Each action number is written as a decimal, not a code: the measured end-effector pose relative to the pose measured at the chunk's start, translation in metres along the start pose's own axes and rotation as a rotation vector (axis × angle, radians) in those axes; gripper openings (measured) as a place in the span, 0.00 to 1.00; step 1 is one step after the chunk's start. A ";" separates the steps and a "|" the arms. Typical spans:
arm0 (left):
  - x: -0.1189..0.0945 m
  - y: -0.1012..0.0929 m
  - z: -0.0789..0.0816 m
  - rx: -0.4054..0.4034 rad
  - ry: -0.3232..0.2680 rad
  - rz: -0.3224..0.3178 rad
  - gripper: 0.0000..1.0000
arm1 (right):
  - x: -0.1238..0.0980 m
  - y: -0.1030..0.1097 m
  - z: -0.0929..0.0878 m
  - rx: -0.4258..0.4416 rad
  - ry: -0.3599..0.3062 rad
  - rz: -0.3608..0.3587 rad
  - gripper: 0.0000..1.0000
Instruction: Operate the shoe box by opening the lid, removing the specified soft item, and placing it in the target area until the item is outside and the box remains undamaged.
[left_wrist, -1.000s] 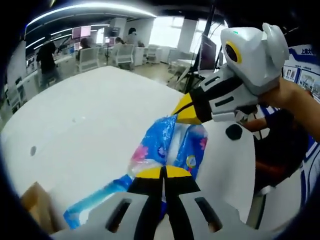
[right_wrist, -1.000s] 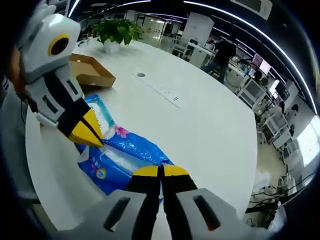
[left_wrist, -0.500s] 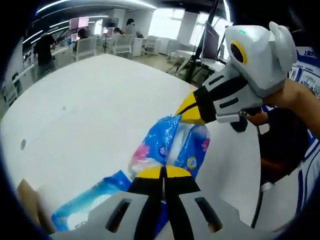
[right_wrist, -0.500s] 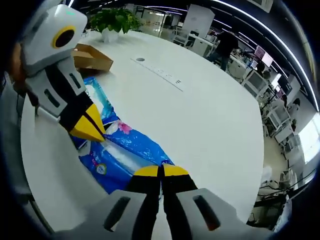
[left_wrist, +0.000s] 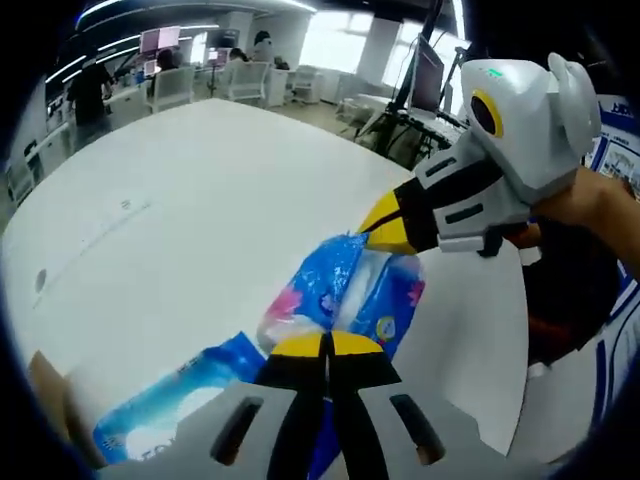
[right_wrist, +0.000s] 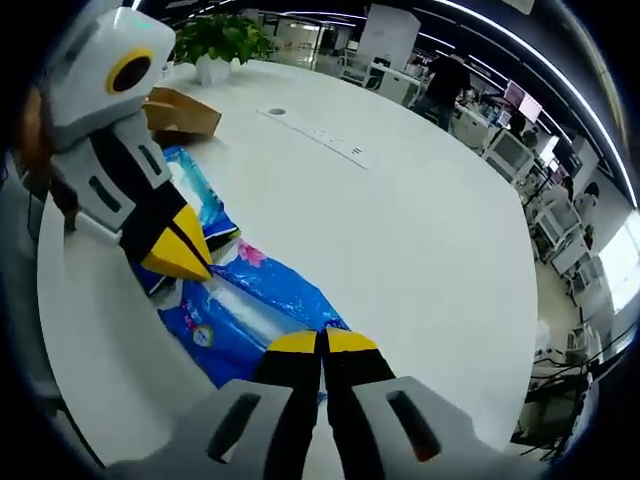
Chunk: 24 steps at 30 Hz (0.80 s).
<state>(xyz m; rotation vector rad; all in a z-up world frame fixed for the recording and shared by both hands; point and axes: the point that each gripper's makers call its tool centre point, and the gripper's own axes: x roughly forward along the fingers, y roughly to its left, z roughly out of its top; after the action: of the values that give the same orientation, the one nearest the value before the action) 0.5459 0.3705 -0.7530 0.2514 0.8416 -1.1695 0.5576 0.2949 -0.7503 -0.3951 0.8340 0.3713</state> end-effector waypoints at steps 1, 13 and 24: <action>0.000 0.001 0.000 0.005 -0.001 0.002 0.00 | 0.000 0.000 0.000 0.001 0.001 0.000 0.00; -0.006 -0.001 0.002 0.059 -0.003 0.010 0.00 | -0.005 0.000 0.000 0.002 0.001 -0.017 0.01; -0.025 -0.007 0.008 0.102 -0.015 0.015 0.01 | -0.027 0.005 0.012 0.008 -0.033 -0.036 0.04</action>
<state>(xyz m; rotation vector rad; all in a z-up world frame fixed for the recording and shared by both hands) 0.5400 0.3806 -0.7287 0.3321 0.7670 -1.2005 0.5461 0.3003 -0.7233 -0.3948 0.7954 0.3399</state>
